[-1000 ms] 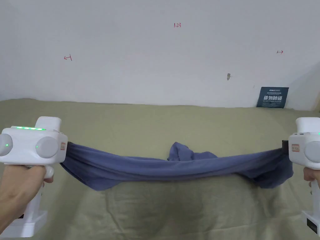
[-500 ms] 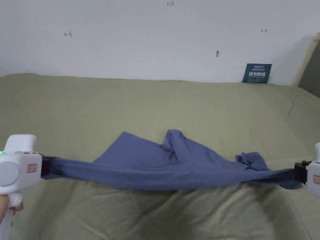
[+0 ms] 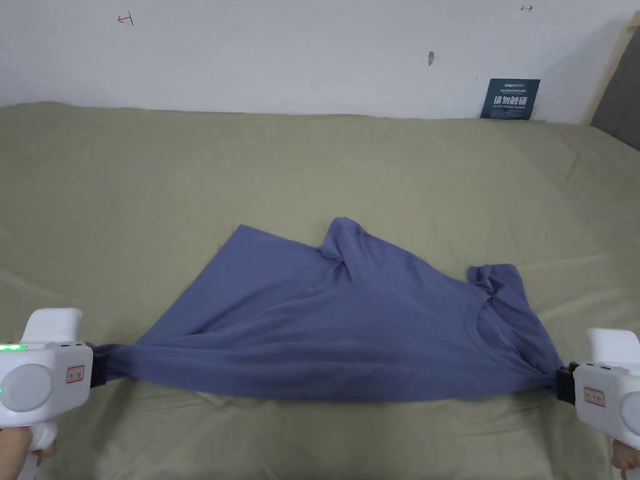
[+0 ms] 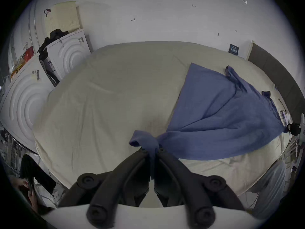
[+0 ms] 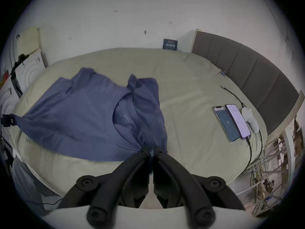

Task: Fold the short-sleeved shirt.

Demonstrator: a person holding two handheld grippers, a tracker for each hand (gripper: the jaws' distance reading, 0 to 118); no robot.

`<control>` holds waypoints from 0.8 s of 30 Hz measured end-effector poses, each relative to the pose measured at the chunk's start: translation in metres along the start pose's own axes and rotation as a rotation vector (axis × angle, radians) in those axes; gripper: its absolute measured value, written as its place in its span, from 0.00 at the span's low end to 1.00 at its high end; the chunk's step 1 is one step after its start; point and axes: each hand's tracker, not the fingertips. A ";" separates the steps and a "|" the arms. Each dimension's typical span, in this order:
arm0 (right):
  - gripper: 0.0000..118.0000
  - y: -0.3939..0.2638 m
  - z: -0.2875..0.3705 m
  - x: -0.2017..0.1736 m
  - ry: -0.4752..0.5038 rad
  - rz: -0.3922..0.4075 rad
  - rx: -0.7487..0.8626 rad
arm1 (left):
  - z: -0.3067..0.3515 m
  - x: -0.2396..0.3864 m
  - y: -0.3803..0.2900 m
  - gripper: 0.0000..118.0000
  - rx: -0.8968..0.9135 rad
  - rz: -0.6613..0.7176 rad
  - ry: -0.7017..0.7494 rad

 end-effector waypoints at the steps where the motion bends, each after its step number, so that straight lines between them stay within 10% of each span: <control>1: 0.02 0.000 -0.001 0.001 0.000 -0.003 -0.002 | 0.000 0.000 -0.001 0.03 -0.002 0.006 -0.004; 5: 0.03 0.001 -0.002 0.002 -0.003 -0.004 -0.021 | -0.001 -0.004 -0.003 0.04 -0.009 0.035 -0.024; 7: 0.14 0.002 0.005 0.000 -0.025 -0.013 -0.023 | 0.001 -0.008 -0.005 0.26 -0.003 0.054 -0.043; 9: 0.88 0.006 0.011 -0.004 -0.021 -0.033 -0.027 | 0.006 -0.009 -0.008 0.98 0.003 0.074 -0.055; 10: 0.99 0.008 0.020 -0.014 0.025 -0.046 0.020 | 0.010 -0.010 -0.007 1.00 0.047 0.079 -0.046; 16: 0.84 0.029 0.049 -0.080 0.172 0.039 0.121 | 0.032 -0.003 -0.010 0.85 0.082 0.079 -0.093; 18: 0.28 0.022 0.057 -0.114 0.226 0.075 0.155 | 0.034 -0.001 -0.015 0.42 0.096 0.056 -0.083; 19: 0.00 0.019 0.057 -0.126 0.244 0.084 0.165 | 0.032 -0.003 -0.017 0.05 0.086 0.061 -0.098; 24: 0.00 0.005 0.059 -0.179 0.341 0.141 0.144 | 0.026 -0.029 -0.037 0.00 0.036 0.118 -0.115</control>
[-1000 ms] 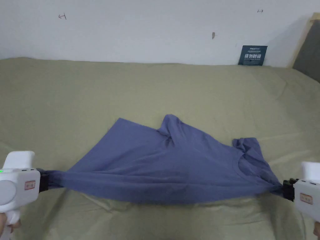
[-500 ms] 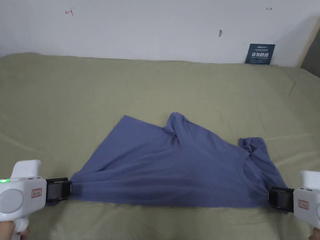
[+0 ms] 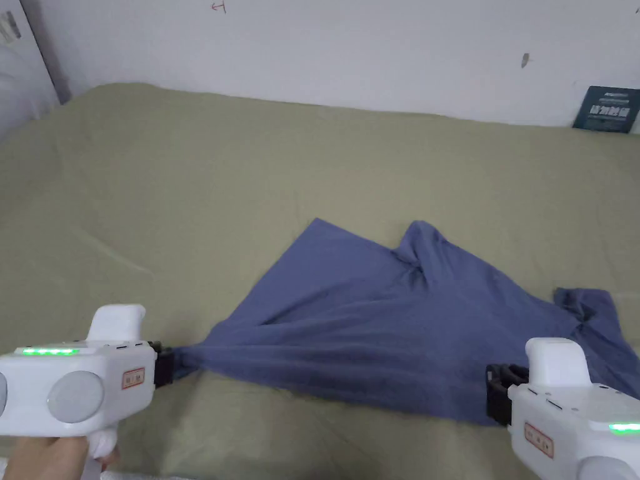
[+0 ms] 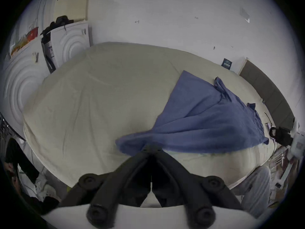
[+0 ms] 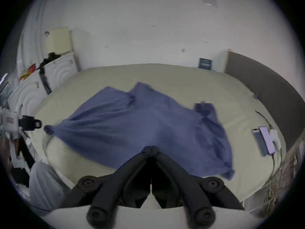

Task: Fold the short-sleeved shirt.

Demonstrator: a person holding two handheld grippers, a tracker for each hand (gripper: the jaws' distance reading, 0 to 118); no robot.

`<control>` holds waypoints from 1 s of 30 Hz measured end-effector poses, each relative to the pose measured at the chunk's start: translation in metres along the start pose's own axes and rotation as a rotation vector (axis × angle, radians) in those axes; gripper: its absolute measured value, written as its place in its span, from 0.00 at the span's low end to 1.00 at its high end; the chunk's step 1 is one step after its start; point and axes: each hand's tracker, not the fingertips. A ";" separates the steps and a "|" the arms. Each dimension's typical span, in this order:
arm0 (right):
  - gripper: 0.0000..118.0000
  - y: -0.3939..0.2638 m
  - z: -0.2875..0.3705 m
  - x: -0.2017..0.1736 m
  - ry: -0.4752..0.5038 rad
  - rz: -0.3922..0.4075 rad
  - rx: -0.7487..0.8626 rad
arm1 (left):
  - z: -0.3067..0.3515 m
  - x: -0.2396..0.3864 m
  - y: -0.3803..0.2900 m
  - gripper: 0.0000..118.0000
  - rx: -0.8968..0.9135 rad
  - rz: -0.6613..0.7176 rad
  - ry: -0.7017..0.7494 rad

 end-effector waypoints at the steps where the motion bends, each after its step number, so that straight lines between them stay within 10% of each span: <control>1: 0.00 0.000 -0.003 -0.004 0.015 0.006 -0.003 | 0.000 -0.005 0.000 0.00 -0.007 0.000 0.005; 13: 0.00 -0.024 -0.026 -0.045 0.075 0.032 -0.055 | -0.018 -0.038 0.025 0.02 -0.057 0.050 -0.068; 16: 0.00 -0.029 -0.027 -0.051 0.086 0.040 -0.074 | -0.041 -0.035 0.028 0.93 -0.094 0.033 -0.087; 17: 0.00 -0.030 -0.028 -0.051 0.086 0.046 -0.077 | -0.034 -0.024 0.033 0.99 -0.083 0.051 -0.081; 22: 0.00 -0.037 -0.030 -0.054 0.087 0.058 -0.100 | -0.060 -0.014 0.037 0.88 -0.166 0.068 -0.081; 26: 0.00 -0.038 -0.033 -0.044 0.079 0.023 -0.110 | -0.074 -0.013 0.026 0.04 -0.201 0.065 -0.121; 30: 0.00 -0.030 -0.039 -0.029 0.066 -0.010 -0.104 | -0.075 -0.014 0.027 0.04 -0.196 0.075 -0.090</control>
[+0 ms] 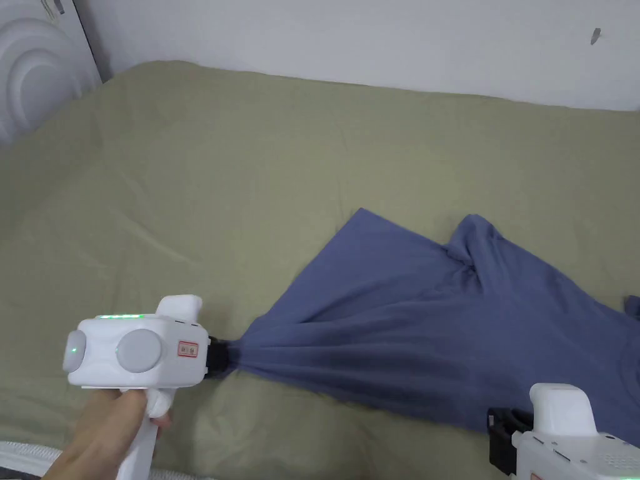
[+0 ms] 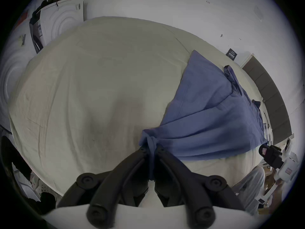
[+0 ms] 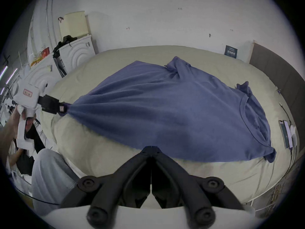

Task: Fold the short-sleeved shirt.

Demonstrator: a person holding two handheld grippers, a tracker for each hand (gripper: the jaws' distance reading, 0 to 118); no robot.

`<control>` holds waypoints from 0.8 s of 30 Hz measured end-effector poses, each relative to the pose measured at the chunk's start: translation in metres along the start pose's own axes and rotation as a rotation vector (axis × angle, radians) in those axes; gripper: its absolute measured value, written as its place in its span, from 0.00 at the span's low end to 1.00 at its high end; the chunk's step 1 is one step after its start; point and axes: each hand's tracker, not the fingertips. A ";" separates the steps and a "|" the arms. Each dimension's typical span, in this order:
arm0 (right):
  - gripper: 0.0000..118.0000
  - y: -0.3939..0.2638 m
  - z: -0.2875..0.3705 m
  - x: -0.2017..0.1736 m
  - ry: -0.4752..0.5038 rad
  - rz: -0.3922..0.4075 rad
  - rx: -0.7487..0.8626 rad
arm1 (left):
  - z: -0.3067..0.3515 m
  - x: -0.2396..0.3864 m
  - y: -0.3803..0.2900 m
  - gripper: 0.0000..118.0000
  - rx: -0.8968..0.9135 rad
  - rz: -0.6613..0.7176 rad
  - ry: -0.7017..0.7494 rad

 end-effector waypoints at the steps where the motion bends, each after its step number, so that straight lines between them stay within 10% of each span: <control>1: 0.00 0.004 -0.001 0.005 -0.006 -0.007 0.004 | 0.000 -0.001 0.000 0.04 0.001 0.004 0.000; 21: 0.01 0.217 -0.180 0.159 -0.156 0.065 -0.117 | 0.004 0.019 -0.010 0.04 0.060 -0.044 0.087; 23: 0.13 0.227 -0.196 0.167 -0.147 0.059 -0.141 | 0.003 0.017 -0.008 0.04 0.058 -0.035 0.079; 24: 0.34 0.229 -0.203 0.169 -0.133 0.055 -0.156 | 0.002 0.016 -0.008 0.04 0.058 -0.033 0.077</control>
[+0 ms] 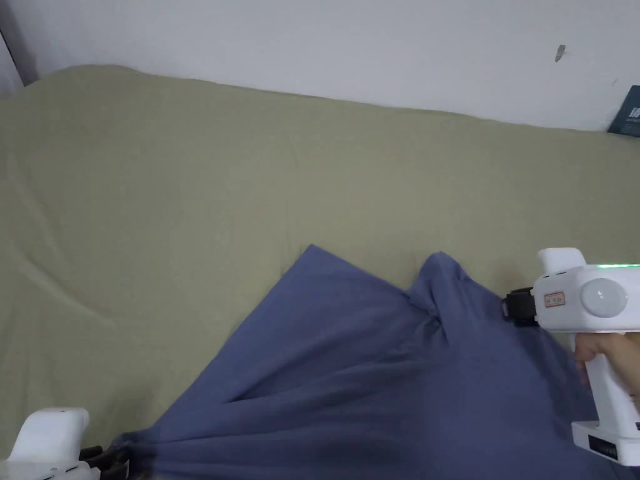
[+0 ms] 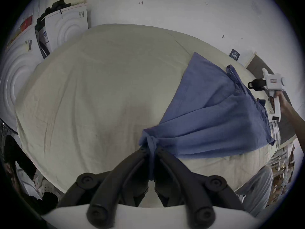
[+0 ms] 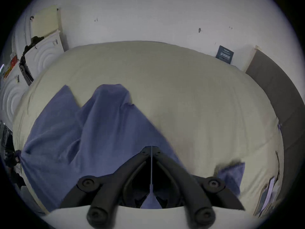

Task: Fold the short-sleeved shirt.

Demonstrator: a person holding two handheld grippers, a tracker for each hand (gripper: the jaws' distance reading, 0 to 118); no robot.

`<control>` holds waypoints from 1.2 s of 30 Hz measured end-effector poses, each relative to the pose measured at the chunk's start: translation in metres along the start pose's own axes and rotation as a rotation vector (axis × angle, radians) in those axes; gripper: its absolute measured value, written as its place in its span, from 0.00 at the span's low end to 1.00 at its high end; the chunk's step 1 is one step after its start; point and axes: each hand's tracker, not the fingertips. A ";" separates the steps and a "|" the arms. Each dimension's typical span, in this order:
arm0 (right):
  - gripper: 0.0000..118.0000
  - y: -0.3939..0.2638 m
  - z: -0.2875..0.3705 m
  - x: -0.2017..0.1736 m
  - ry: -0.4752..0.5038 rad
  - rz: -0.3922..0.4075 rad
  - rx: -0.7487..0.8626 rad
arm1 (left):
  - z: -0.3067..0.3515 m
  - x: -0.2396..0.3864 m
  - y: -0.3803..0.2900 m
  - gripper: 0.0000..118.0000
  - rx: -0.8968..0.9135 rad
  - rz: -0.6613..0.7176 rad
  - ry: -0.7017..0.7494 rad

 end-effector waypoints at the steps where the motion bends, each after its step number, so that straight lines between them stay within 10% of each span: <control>1: 0.67 0.002 -0.007 0.001 0.021 0.009 -0.050 | -0.001 -0.001 0.001 0.04 -0.001 0.008 -0.004; 2: 1.00 0.002 -0.017 0.002 0.031 0.017 -0.109 | -0.002 -0.002 0.001 0.04 -0.003 0.013 -0.007; 8: 0.85 -0.007 -0.019 -0.001 -0.003 0.034 -0.126 | -0.007 -0.002 0.002 0.04 -0.010 0.015 -0.008; 10: 0.63 -0.009 -0.006 -0.007 0.005 0.014 -0.106 | -0.007 -0.002 0.004 0.04 -0.013 0.011 -0.008; 12: 0.02 -0.007 0.009 -0.012 0.004 0.054 -0.062 | -0.005 -0.001 0.003 0.04 -0.014 0.006 -0.007; 36: 0.01 -0.028 0.430 0.033 -0.203 -0.014 0.639 | 0.207 0.119 0.163 0.04 0.458 -0.207 -0.085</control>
